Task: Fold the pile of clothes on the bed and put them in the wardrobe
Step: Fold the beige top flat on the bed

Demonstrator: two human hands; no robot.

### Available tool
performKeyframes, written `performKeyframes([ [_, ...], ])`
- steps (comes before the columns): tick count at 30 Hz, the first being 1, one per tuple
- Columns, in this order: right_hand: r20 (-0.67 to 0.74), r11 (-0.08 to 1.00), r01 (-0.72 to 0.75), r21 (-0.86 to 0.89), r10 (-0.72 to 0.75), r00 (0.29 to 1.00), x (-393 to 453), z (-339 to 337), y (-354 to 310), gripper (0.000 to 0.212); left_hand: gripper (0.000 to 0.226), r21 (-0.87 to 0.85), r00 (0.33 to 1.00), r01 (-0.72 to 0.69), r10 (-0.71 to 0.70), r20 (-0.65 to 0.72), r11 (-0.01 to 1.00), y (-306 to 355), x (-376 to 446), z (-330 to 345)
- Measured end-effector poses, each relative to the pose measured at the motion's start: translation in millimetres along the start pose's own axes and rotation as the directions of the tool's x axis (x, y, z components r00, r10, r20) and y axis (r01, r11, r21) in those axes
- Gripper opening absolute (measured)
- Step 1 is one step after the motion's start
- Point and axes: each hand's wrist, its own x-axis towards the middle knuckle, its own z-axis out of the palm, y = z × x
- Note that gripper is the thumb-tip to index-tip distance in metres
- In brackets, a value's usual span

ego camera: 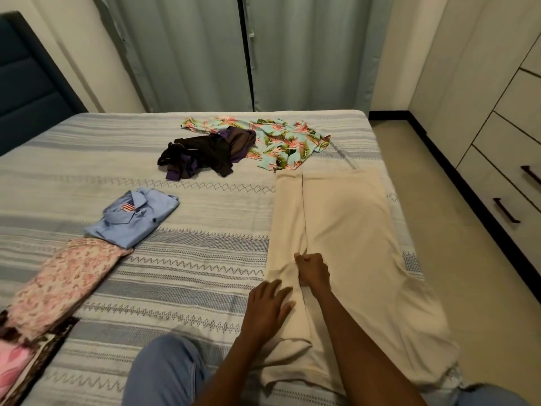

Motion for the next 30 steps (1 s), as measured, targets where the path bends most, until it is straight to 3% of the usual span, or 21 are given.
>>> performKeyframes([
  [3,0.125,0.999,-0.041,-0.025,0.044,0.991,24,5,21,0.076,0.034,-0.024,0.999,-0.036,0.036,0.011,0.999,-1,-8,-9],
  [7,0.255,0.983,-0.047,-0.175,0.091,0.963,-24,-14,0,0.045,0.039,-0.078,0.996,0.045,-0.038,0.084,0.996,1,-20,-16],
  [10,0.212,0.959,0.017,-0.282,0.045,0.976,-37,-14,8,0.039,0.054,-0.103,0.984,0.11,-0.094,0.149,0.989,2,-30,-20],
  [12,0.153,0.955,0.032,-0.295,0.014,0.988,-41,-13,15,0.05,0.061,-0.087,0.972,0.108,-0.086,0.219,0.99,0,-34,-21],
  [16,0.117,0.953,0.022,-0.303,0.014,0.993,-60,-16,32,0.054,0.076,-0.031,0.956,0.07,-0.058,0.287,0.997,-5,-47,-22],
  [19,0.196,0.952,0.014,-0.307,0.049,0.979,-73,-21,45,0.057,0.088,-0.024,0.929,0.072,-0.058,0.365,0.997,-5,-54,-24],
  [24,0.339,0.967,-0.025,-0.254,0.113,0.934,-102,-26,61,0.032,0.11,0.05,0.902,0.018,-0.038,0.431,0.999,-7,-72,-33],
  [30,0.314,0.933,0.069,-0.353,0.049,0.948,-133,-44,77,0.049,0.125,0.116,0.86,0.014,-0.071,0.506,0.993,-11,-85,-42],
])
